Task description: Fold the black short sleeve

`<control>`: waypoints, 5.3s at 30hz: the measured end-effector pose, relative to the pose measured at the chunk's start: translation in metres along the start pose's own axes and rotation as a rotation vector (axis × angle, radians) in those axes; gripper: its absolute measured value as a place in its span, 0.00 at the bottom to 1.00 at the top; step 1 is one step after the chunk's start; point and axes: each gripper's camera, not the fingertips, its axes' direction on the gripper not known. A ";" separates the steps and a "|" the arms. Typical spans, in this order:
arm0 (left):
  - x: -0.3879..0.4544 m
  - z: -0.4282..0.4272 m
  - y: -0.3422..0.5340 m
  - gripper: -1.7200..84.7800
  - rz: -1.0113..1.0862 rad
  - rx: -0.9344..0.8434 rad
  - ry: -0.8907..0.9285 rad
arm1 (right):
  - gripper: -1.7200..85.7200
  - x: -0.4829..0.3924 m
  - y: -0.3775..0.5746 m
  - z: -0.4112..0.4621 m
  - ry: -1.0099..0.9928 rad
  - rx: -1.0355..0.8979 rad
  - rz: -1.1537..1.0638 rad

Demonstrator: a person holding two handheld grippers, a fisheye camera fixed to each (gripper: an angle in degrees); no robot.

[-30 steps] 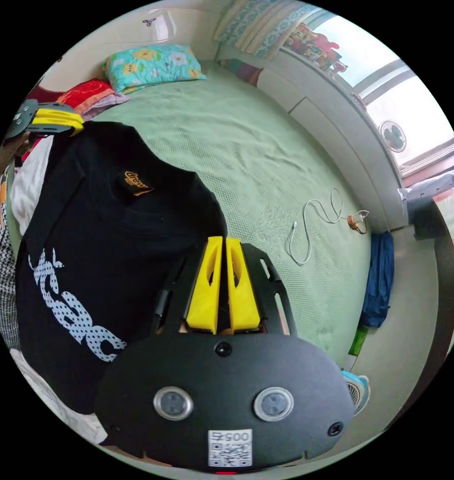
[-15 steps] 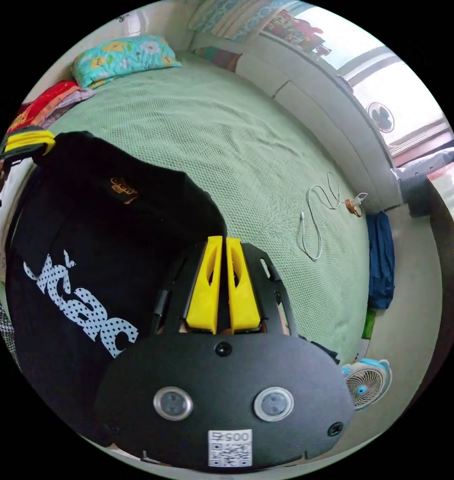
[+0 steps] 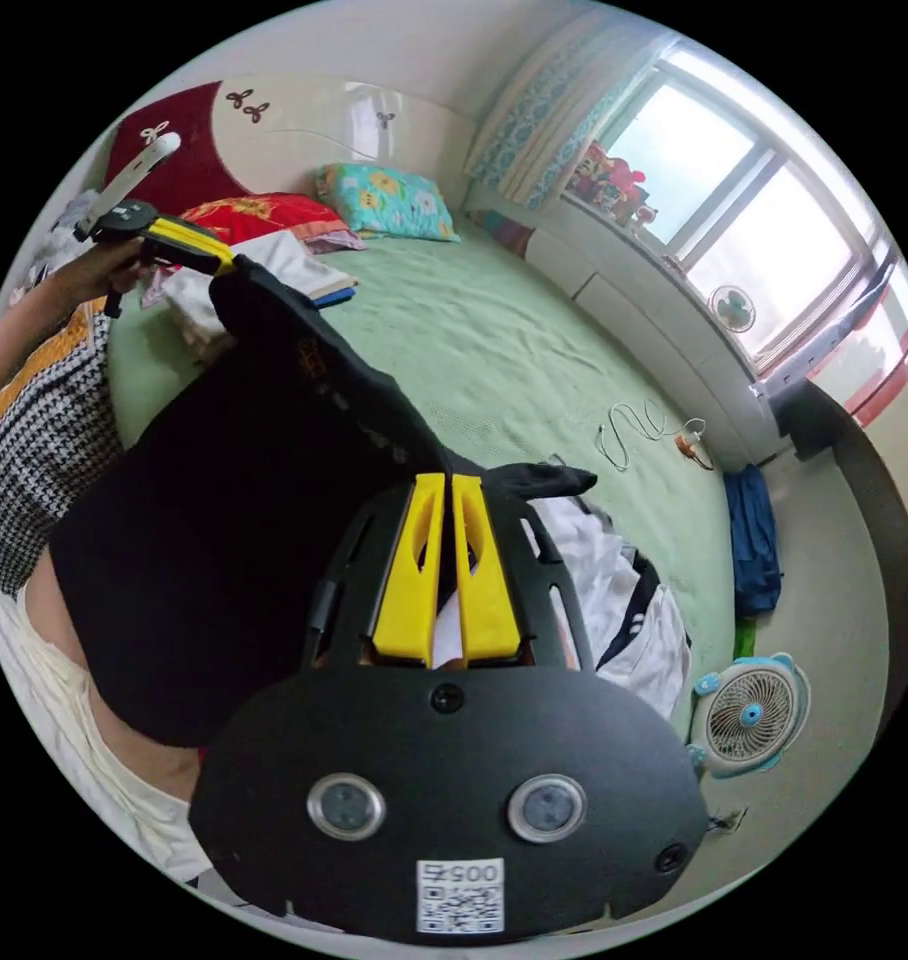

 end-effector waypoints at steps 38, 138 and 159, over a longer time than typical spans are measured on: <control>-0.166 0.037 0.054 0.05 -0.383 -0.071 0.253 | 0.01 0.118 0.138 0.085 -0.273 -0.072 0.452; 0.005 -0.012 0.088 0.08 -0.346 0.203 0.148 | 0.01 0.058 0.119 0.072 0.107 -0.241 0.125; 0.002 0.008 0.097 0.07 -0.332 0.157 0.147 | 0.01 0.180 0.220 0.108 -0.388 -0.069 0.975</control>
